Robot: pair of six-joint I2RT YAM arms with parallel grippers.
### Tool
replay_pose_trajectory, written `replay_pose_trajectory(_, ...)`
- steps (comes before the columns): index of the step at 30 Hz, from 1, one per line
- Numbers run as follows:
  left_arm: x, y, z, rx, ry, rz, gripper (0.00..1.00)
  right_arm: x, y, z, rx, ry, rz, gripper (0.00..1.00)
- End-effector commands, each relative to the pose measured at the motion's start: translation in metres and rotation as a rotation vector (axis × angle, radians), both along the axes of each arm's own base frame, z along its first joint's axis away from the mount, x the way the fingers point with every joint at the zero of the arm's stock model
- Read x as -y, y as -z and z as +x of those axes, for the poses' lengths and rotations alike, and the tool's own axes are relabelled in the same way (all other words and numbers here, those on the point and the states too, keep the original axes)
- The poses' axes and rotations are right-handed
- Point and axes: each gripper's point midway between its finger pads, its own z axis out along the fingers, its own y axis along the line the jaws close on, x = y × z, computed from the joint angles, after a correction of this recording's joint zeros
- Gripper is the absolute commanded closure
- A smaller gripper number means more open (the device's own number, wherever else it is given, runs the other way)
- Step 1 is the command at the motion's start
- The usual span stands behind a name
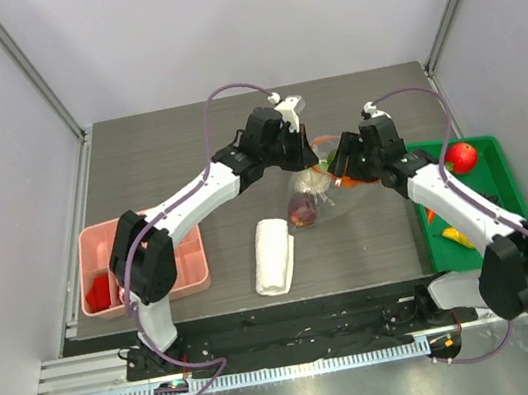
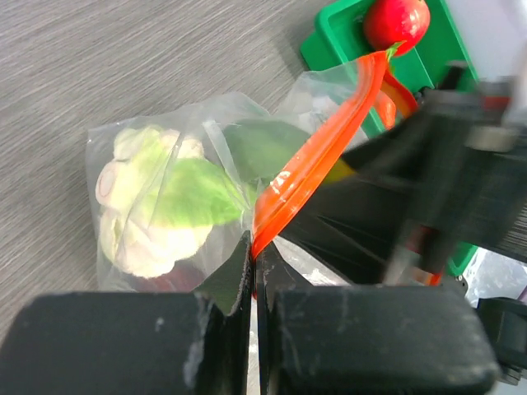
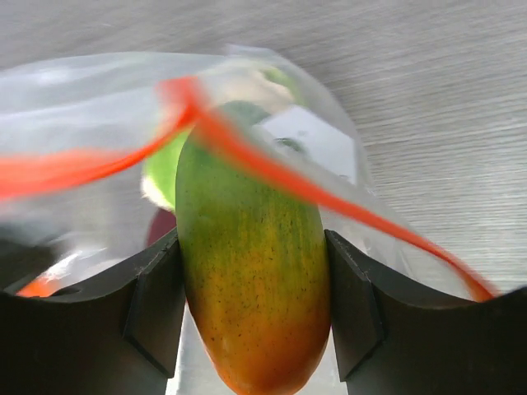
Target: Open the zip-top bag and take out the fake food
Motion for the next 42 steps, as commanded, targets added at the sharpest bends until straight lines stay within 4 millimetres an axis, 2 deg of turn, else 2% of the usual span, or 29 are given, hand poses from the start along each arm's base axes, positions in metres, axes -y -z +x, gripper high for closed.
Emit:
replay_pose_trajectory(1,0.004,-0.003,0.011,0.01,-0.021,-0.018,1.0,-0.018,-0.103,0.008,0.254,-0.036,0.198,0.88)
replay_pose_trajectory(3,0.007,-0.005,0.012,0.011,-0.015,-0.025,1.0,-0.021,-0.131,0.005,0.304,-0.049,0.273,0.88)
replay_pose_trajectory(7,0.007,-0.011,0.016,0.025,-0.024,-0.022,1.0,-0.024,-0.158,0.004,0.303,-0.079,0.391,0.88)
replay_pose_trajectory(8,0.008,-0.015,0.015,0.04,-0.026,-0.012,1.0,-0.021,-0.161,0.004,0.3,-0.073,0.397,0.88)
replay_pose_trajectory(9,0.006,-0.017,0.016,0.064,-0.016,0.029,1.0,-0.018,-0.171,0.002,0.325,-0.073,0.379,0.88)
replay_pose_trajectory(11,0.004,-0.023,0.022,0.098,-0.033,0.069,1.0,0.018,-0.159,0.001,0.296,0.08,0.231,0.88)
replay_pose_trajectory(12,0.003,-0.02,0.025,0.102,-0.031,0.089,1.0,0.038,-0.164,0.002,0.311,0.149,0.142,0.88)
replay_pose_trajectory(13,0.002,-0.027,0.027,0.11,-0.036,0.092,1.0,0.081,-0.147,-0.005,0.259,0.329,-0.021,0.87)
replay_pose_trajectory(16,0.005,-0.032,0.027,0.117,-0.022,0.083,1.0,0.147,-0.119,-0.024,0.163,0.57,-0.239,0.86)
replay_pose_trajectory(17,0.006,-0.034,0.027,0.121,-0.021,0.078,1.0,0.171,-0.11,-0.029,0.135,0.648,-0.264,0.86)
replay_pose_trajectory(18,0.006,-0.033,0.026,0.118,-0.019,0.08,1.0,0.184,-0.087,-0.036,0.075,0.684,-0.289,0.86)
replay_pose_trajectory(19,0.006,-0.034,0.026,0.118,-0.019,0.077,1.0,0.2,-0.075,-0.042,0.042,0.747,-0.285,0.85)
replay_pose_trajectory(20,0.006,-0.034,0.024,0.118,-0.015,0.075,1.0,0.206,-0.062,-0.046,0.005,0.766,-0.264,0.85)
replay_pose_trajectory(21,0.006,-0.034,0.025,0.116,-0.015,0.076,1.0,0.225,-0.041,-0.054,-0.039,0.826,-0.253,0.85)
replay_pose_trajectory(24,0.005,-0.039,0.022,0.12,-0.008,0.064,1.0,0.231,-0.001,-0.064,-0.128,0.847,-0.195,0.86)
replay_pose_trajectory(26,0.004,-0.044,0.019,0.125,-0.002,0.059,1.0,0.236,0.014,-0.073,-0.15,0.89,-0.211,0.85)
replay_pose_trajectory(28,0.003,-0.051,0.016,0.131,0.005,0.047,1.0,0.251,0.019,-0.079,-0.133,0.955,-0.273,0.81)
replay_pose_trajectory(29,0.004,-0.052,0.015,0.13,0.011,0.039,1.0,0.254,0.029,-0.083,-0.146,0.947,-0.306,0.77)
replay_pose_trajectory(30,0.006,-0.054,0.014,0.126,0.02,0.029,1.0,0.263,0.029,-0.086,-0.139,0.984,-0.353,0.69)
replay_pose_trajectory(31,0.007,-0.054,0.012,0.121,0.025,0.024,1.0,0.263,0.032,-0.086,-0.15,0.99,-0.35,0.57)
replay_pose_trajectory(32,0.009,-0.056,0.011,0.123,0.028,0.016,1.0,0.259,0.034,-0.081,-0.165,0.952,-0.335,0.51)
replay_pose_trajectory(33,0.011,-0.058,0.01,0.123,0.034,0.006,1.0,0.256,0.033,-0.078,-0.169,0.934,-0.32,0.47)
replay_pose_trajectory(34,0.011,-0.058,0.01,0.122,0.036,0.007,1.0,0.258,0.031,-0.079,-0.167,0.944,-0.335,0.32)
replay_pose_trajectory(35,0.012,-0.059,0.009,0.123,0.038,0.004,1.0,0.26,0.026,-0.079,-0.154,0.952,-0.344,0.23)
replay_pose_trajectory(37,0.012,-0.059,0.009,0.122,0.037,0.003,1.0,0.257,0.017,-0.077,-0.122,0.943,-0.326,0.13)
replay_pose_trajectory(40,0.015,-0.061,0.006,0.123,0.043,-0.004,1.0,0.25,-0.006,-0.068,-0.059,0.904,-0.317,0.1)
replay_pose_trajectory(41,0.015,-0.061,0.006,0.125,0.045,-0.003,1.0,0.245,-0.023,-0.061,-0.019,0.889,-0.326,0.08)
replay_pose_trajectory(42,0.017,-0.061,0.004,0.123,0.049,-0.004,1.0,0.237,-0.029,-0.06,-0.021,0.861,-0.331,0.07)
